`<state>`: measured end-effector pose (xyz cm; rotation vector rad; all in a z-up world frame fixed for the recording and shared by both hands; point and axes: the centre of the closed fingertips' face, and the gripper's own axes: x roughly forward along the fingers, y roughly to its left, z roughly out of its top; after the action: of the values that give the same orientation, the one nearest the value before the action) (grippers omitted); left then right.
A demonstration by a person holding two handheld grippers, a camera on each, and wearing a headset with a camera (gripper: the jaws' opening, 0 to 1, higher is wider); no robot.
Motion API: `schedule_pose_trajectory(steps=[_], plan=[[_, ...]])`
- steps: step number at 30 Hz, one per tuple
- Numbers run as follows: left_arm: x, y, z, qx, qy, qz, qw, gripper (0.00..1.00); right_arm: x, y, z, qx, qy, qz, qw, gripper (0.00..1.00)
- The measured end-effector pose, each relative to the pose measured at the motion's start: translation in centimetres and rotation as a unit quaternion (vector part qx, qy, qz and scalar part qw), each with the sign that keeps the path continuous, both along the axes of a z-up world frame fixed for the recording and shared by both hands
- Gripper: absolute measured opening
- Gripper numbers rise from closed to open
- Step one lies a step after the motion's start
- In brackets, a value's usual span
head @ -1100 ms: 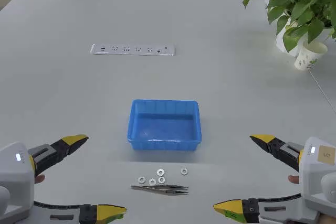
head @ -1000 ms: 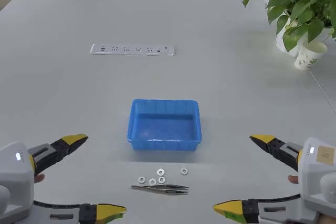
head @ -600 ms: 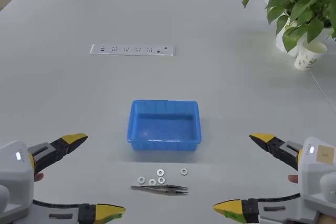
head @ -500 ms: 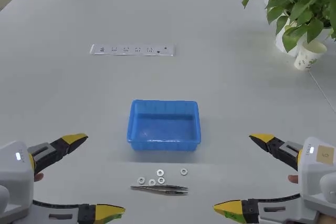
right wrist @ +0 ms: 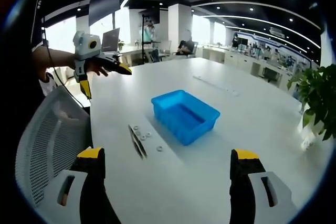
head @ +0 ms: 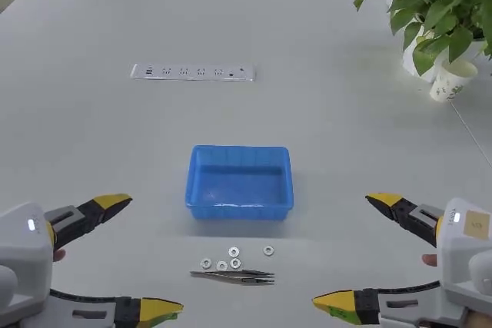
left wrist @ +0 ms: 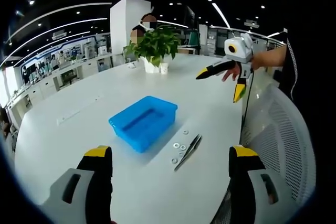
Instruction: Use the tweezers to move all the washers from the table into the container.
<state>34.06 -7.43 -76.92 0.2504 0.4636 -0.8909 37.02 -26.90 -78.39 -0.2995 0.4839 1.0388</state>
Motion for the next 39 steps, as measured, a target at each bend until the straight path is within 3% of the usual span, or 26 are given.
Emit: schedule_pose_trajectory(steps=[29,39], plan=[[0.56,0.19,0.66,-0.001,-0.008,0.003,1.0000,0.98,0.20,-0.01,0.21,0.001,-0.003,0.001,1.0000,1.00],[0.51,-0.18,0.03,0.012,-0.003,-0.012,0.9999,0.97,0.22,0.20,0.20,-0.008,-0.007,0.009,0.9999,1.00]])
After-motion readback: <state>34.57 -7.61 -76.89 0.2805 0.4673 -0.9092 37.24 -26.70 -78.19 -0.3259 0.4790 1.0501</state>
